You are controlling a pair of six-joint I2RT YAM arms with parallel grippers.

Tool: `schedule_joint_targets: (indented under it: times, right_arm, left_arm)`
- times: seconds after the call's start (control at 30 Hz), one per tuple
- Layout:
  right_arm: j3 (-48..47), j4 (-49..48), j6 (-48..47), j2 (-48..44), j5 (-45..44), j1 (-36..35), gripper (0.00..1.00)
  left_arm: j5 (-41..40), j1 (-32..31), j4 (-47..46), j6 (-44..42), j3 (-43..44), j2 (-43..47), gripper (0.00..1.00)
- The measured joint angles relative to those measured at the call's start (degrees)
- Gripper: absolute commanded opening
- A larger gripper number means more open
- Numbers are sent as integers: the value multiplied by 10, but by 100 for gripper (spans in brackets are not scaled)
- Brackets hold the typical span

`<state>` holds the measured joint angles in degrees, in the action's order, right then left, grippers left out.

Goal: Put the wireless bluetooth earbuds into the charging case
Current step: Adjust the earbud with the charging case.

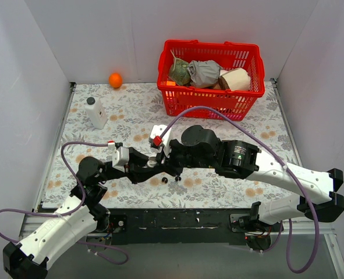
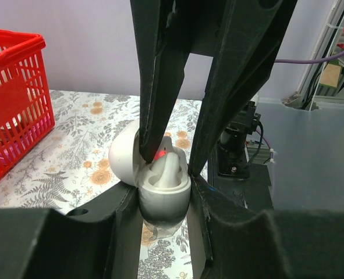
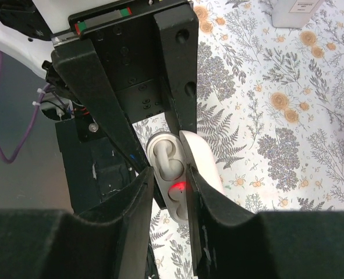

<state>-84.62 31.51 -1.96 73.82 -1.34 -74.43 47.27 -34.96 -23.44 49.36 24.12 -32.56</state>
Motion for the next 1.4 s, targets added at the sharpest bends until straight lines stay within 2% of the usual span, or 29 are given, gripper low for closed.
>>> schedule_joint_targets:
  times: [0.13, 0.37, 0.47, 0.73, 1.4]
  right_arm:
    - [3, -1, 0, 4, -5, 0, 33]
    - [12, -14, 1, 2, -7, 0, 34]
    - [12, -18, 3, 2, -7, 0, 29]
    - [13, -26, 7, -1, -13, 1, 2]
    - [48, -65, 13, -20, -14, 1, 1]
  left_arm:
    - [-1, 2, 5, 2, 0, 0, 0]
    - [-2, 4, 12, 3, -1, 0, 0]
    - [-2, 4, 9, 4, -1, 0, 0]
    - [-4, 4, 8, 7, -2, 2, 0]
    - [-10, 4, 2, 24, -10, 8, 0]
